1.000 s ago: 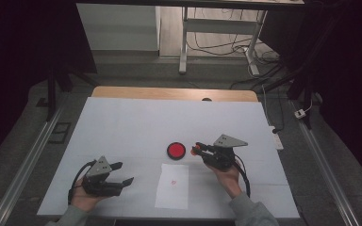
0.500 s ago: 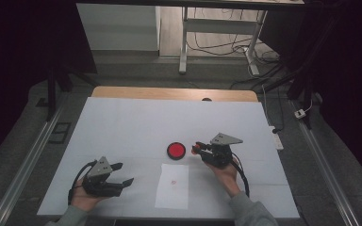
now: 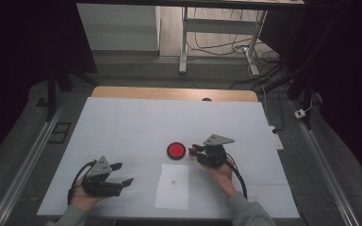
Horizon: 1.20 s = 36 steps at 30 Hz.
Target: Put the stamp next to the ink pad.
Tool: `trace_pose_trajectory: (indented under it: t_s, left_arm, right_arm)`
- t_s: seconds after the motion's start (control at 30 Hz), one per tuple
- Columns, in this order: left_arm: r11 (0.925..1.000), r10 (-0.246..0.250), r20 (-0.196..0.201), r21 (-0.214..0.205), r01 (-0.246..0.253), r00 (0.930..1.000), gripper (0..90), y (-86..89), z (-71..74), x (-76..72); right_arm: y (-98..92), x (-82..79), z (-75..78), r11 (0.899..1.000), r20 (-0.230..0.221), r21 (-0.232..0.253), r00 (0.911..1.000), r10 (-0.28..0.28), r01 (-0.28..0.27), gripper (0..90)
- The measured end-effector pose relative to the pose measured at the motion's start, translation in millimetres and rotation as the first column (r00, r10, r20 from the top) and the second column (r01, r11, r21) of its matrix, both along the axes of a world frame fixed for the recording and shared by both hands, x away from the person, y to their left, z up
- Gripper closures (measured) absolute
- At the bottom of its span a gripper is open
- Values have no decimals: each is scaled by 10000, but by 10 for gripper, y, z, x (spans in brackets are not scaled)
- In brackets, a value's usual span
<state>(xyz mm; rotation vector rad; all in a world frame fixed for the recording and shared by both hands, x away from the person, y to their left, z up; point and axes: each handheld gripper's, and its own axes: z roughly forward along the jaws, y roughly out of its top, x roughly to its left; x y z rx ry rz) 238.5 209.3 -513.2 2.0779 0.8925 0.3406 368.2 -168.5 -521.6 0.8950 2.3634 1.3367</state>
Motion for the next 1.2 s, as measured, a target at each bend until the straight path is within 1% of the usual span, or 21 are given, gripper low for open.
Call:
trace_pose_trajectory:
  t_s: [0.2, 0.3, 0.43, 0.47, 0.5, 0.53, 0.6, 0.7, 0.77, 0.83, 0.93, 1.1, 1.17, 1.2]
  left_arm:
    - [10000, 18, -21, 5, -18, 10000, 280, 6, -5, 3]
    - [10000, 30, -28, 7, -30, 10000, 280, 10, -6, 5]
    - [10000, 59, -48, 16, -59, 10000, 280, 15, -9, 8]
    - [10000, 65, -50, 19, -65, 10000, 280, 15, -9, 8]
    - [10000, 71, -50, 22, -71, 10000, 280, 17, -9, 8]
    - [10000, 83, -62, 21, -83, 9999, 280, 19, -8, 7]
    - [9999, 110, -62, 9, -110, 9999, 280, 22, -9, 8]
    - [9998, 174, -66, -32, -174, 9998, 280, 30, -9, 12]
    - [9998, 207, -75, -54, -207, 9998, 280, 40, -9, 18]
    - [9996, 281, -90, -93, -282, 9996, 279, 44, -11, 21]
    - [9994, 332, -128, -136, -333, 9994, 279, 54, -12, 25]
    - [9990, 422, -184, -112, -424, 9989, 279, 62, -18, 32]
    - [9989, 442, -223, -111, -445, 9988, 278, 65, -23, 38]
    - [9989, 462, -238, -111, -464, 9987, 278, 66, -26, 40]
  right_arm:
    - [9, 23, -56, 9996, -243, -292, 9997, -31, 24, 719]
    - [21, 19, -63, 9987, -237, -518, 9997, -18, 6, 717]
    - [25, 17, -67, 9986, -202, -534, 9998, 40, -51, 712]
    - [27, 15, -68, 9984, -204, -565, 9998, 31, -42, 697]
    - [35, 12, -72, 9984, -193, -571, 9998, 26, -37, 667]
    - [38, 10, -73, 9976, -126, -692, 9999, 12, -20, 625]
    - [41, 10, -74, 9980, -110, -639, 9999, 35, -42, 567]
    - [30, 5, -53, 9990, -62, -455, 10000, 46, -49, 529]
    - [17, -1, -31, 9993, 54, -380, 10000, 25, -23, 509]
    - [6, -9, -14, 9998, 83, -215, 10000, -1, 3, 497]
    - [-10, -27, 11, 9998, 107, -175, 9999, -1, 2, 480]
    - [-36, -67, 54, 9999, 227, -43, 9997, 132, -131, 457]
    - [-52, -84, 76, 9997, 235, 156, 9995, 195, -199, 453]
    - [-63, -94, 90, 9997, 245, 142, 9995, 217, -221, 451]
